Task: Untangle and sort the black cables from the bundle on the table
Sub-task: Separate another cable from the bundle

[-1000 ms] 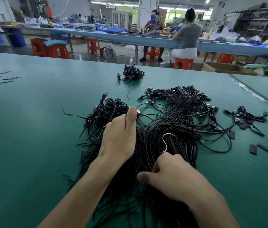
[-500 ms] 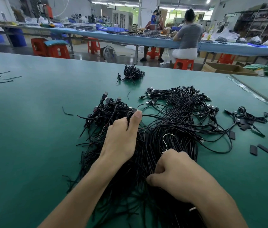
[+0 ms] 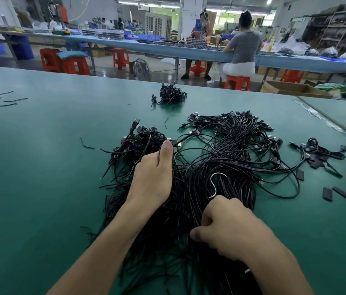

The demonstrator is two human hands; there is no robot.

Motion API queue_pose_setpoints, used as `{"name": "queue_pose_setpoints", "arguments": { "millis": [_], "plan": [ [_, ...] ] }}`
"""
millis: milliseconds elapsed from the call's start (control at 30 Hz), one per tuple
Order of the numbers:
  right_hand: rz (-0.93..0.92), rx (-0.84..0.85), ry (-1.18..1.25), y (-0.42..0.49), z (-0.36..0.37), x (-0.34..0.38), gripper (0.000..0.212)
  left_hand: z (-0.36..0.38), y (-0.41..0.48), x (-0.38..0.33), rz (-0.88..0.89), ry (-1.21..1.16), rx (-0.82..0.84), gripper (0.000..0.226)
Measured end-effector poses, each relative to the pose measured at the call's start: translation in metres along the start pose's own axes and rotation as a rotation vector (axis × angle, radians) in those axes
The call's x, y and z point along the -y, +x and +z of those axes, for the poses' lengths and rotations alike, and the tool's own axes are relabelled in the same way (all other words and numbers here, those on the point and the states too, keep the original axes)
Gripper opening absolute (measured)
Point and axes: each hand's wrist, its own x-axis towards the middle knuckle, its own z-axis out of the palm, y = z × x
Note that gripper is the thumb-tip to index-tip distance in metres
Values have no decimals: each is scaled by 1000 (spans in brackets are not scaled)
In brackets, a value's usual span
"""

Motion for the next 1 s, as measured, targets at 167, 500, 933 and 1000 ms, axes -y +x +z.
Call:
{"name": "queue_pose_setpoints", "arguments": {
  "millis": [167,500,933,1000],
  "plan": [
    [-22,-70,102,-11,-23,-9,28,-1,-2,-4,-1,-14,36,62],
    [-130,-657,385,-7,-32,-15,21,3,-15,-22,109,-151,194,55],
    [-408,-732,728,-3,-28,-8,19,5,-27,-43,90,-518,426,10],
    [-417,-699,659,-3,-29,-7,18,4,-29,-47,95,-583,441,13]
  ]
}}
